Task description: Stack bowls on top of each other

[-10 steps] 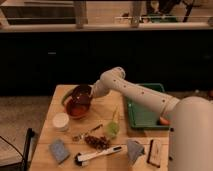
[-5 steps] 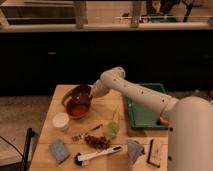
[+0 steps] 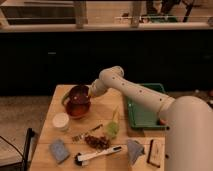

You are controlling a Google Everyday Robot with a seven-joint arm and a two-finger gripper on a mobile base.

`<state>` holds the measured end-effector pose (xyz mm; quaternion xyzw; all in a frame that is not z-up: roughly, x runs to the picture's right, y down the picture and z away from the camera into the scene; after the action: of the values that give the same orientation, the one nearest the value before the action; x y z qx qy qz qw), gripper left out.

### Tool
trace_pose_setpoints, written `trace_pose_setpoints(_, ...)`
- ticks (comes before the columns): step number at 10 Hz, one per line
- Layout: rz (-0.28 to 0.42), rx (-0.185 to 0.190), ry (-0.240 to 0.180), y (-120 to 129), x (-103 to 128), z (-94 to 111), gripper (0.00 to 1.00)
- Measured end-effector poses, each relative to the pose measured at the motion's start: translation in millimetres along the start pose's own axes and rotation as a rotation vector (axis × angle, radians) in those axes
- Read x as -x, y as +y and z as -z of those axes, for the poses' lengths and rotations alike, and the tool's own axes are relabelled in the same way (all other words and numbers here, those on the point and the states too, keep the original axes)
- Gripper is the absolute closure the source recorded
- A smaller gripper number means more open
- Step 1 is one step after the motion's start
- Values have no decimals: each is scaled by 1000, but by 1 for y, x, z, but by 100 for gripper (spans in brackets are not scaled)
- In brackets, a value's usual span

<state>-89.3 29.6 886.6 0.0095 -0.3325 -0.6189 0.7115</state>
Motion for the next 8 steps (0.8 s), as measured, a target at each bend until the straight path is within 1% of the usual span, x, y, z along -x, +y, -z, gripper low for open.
trace_pose_setpoints(2, 32, -11, -59, -11, 1, -8, 100)
trace_pose_setpoints(3, 43, -13, -84, -13, 2, -10, 100)
trace_pose_setpoints(5, 80, -8, -150, -20, 6, -14, 100)
trace_pose_setpoints(7, 104, 5, -190, -23, 11, -15, 100)
trace_pose_setpoints(8, 110, 14, -199, -21, 13, -14, 100)
